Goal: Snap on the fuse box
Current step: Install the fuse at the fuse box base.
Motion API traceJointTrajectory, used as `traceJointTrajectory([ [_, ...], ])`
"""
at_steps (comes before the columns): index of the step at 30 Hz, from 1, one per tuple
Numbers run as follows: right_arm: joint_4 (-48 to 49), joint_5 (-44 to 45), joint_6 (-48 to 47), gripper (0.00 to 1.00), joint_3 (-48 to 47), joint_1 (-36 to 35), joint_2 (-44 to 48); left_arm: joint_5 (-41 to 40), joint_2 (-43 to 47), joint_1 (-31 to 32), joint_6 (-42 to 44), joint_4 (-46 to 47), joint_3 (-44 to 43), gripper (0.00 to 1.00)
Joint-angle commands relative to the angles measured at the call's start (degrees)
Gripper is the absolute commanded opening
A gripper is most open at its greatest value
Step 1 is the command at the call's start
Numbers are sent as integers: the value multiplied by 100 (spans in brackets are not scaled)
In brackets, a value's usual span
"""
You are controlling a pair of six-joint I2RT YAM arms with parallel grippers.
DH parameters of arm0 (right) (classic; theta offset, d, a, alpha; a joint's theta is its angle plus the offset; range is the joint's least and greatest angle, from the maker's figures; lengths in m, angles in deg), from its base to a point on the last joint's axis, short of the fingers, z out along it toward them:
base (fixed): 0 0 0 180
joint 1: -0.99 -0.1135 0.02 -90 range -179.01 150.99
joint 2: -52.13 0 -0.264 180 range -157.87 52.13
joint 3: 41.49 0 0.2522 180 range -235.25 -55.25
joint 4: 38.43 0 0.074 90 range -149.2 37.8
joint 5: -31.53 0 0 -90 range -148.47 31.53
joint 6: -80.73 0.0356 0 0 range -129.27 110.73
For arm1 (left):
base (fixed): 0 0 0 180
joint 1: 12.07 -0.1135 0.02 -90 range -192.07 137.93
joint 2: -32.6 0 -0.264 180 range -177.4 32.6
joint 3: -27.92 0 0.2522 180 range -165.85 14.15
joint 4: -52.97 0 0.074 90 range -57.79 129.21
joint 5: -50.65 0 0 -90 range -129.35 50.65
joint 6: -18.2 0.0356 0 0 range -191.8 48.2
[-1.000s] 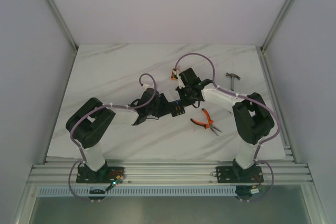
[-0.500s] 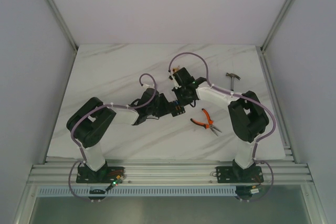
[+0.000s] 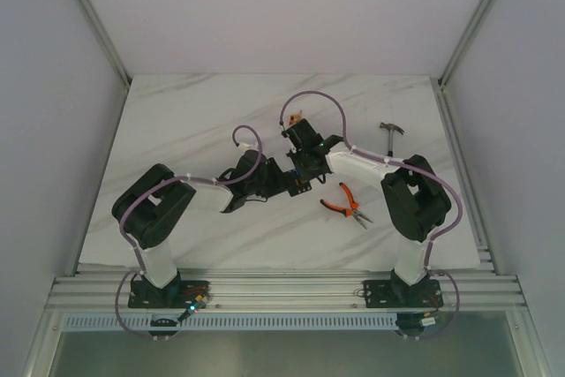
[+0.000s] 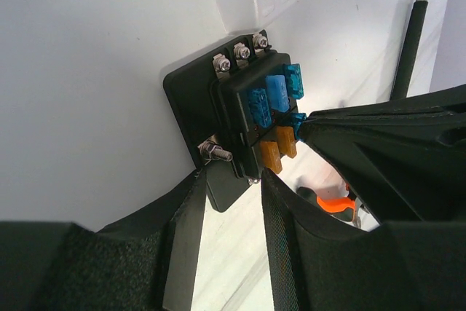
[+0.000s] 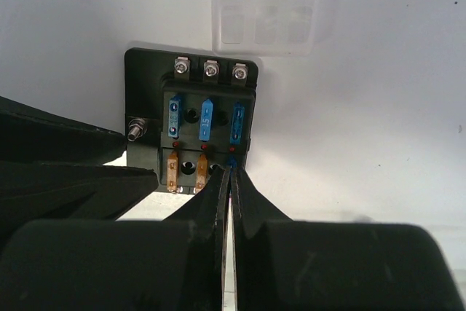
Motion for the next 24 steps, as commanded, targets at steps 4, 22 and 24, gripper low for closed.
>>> traceJointTrajectory([
  [4, -514, -270, 434, 0, 959, -323, -935, 6, -193, 134, -69, -274, 214, 46],
  [22, -546, -233, 436, 0, 786, -585, -1527, -316, 289, 320, -269, -255, 730, 46],
  [24, -492, -278, 462, 0, 926, -645, -1131, -425, 522, 321, -266, -330, 847, 47],
])
